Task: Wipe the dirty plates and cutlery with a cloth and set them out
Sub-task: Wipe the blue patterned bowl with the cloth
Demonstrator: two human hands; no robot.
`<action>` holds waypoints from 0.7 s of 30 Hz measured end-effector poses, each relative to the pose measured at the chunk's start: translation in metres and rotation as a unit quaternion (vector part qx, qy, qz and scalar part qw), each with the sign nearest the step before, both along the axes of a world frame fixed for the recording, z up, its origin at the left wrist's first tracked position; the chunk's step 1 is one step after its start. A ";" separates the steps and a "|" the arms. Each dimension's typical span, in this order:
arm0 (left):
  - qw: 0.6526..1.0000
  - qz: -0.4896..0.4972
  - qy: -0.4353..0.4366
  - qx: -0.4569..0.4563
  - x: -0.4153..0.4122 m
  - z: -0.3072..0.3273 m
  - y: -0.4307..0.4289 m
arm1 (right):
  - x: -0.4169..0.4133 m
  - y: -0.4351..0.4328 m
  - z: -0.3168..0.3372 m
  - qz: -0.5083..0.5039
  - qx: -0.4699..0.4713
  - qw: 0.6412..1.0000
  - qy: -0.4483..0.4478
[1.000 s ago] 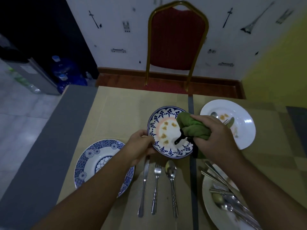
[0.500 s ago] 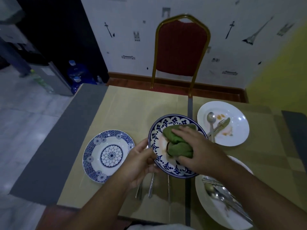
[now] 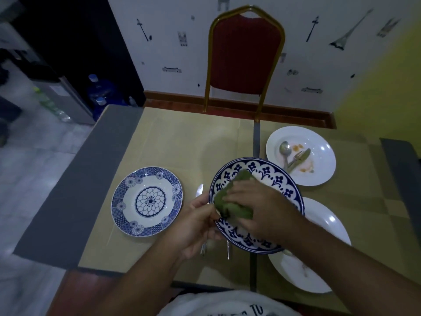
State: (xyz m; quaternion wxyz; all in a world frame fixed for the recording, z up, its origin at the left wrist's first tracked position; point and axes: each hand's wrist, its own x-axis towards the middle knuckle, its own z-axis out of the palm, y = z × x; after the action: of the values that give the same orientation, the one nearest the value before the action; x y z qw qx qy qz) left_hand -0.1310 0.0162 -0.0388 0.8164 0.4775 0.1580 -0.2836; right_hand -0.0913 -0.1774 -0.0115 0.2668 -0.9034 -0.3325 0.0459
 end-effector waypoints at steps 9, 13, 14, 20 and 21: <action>0.999 0.035 -0.016 0.024 0.002 -0.006 0.017 | -0.013 -0.012 -0.007 -0.203 0.014 0.977 0.060; 0.999 0.006 -0.003 0.035 0.000 -0.008 0.015 | 0.002 0.010 -0.009 -0.244 0.080 0.965 0.047; 0.999 0.003 0.001 0.037 0.000 -0.008 0.015 | 0.008 0.015 -0.008 -0.225 0.073 0.971 0.035; 1.000 -0.002 0.004 0.026 -0.001 -0.012 0.024 | 0.000 0.017 -0.002 0.013 0.000 0.998 0.069; 1.000 0.007 0.008 0.021 -0.001 -0.015 0.025 | -0.004 0.013 -0.002 0.039 -0.010 0.996 0.078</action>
State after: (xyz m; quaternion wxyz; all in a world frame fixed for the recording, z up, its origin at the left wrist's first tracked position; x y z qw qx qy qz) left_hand -0.1322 0.0416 -0.0533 0.8069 0.4909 0.1738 -0.2788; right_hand -0.0953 -0.1647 -0.0139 0.2809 -0.8859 -0.3453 0.1303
